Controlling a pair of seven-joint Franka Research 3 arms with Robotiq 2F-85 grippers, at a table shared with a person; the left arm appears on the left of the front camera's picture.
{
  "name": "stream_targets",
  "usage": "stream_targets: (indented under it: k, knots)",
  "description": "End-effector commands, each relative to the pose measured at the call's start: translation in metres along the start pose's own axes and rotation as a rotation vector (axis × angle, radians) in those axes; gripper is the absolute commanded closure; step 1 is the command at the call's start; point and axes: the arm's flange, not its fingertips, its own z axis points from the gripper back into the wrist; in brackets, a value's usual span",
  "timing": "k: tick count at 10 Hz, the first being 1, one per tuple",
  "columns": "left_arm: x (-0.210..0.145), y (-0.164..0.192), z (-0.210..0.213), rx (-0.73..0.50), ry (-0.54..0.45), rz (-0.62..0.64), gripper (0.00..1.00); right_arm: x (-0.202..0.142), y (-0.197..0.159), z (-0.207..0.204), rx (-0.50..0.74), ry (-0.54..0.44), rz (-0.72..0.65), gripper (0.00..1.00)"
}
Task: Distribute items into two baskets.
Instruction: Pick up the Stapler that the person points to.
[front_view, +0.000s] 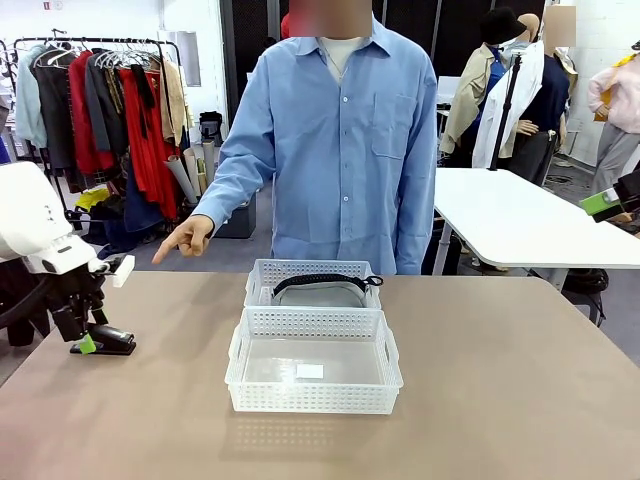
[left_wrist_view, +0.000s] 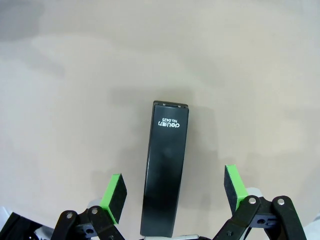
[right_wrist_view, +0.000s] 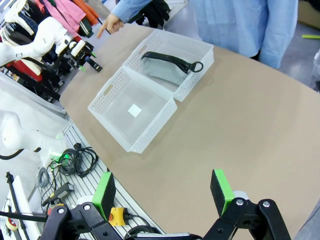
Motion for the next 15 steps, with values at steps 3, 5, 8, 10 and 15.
stream_targets:
  k: [3,5,8,10,15]
  knots:
    - [-0.001,0.007,-0.007,0.008,-0.028,0.027,0.00,0.000,0.001,0.000,0.000,0.000,0.004,0.00]
    - [0.000,0.008,-0.009,0.014,-0.034,0.043,0.00,0.000,0.001,0.000,0.000,0.000,0.004,0.00]
    - [-0.003,0.009,-0.015,0.031,-0.014,0.037,0.00,0.000,0.001,0.000,0.000,0.000,0.004,0.00]
    - [-0.006,0.011,-0.019,0.021,0.009,0.034,0.00,0.000,0.001,0.000,0.000,0.000,0.004,0.00]
    - [-0.005,0.011,-0.019,0.015,0.013,0.035,0.64,0.000,0.001,0.000,0.000,0.000,0.004,0.00]
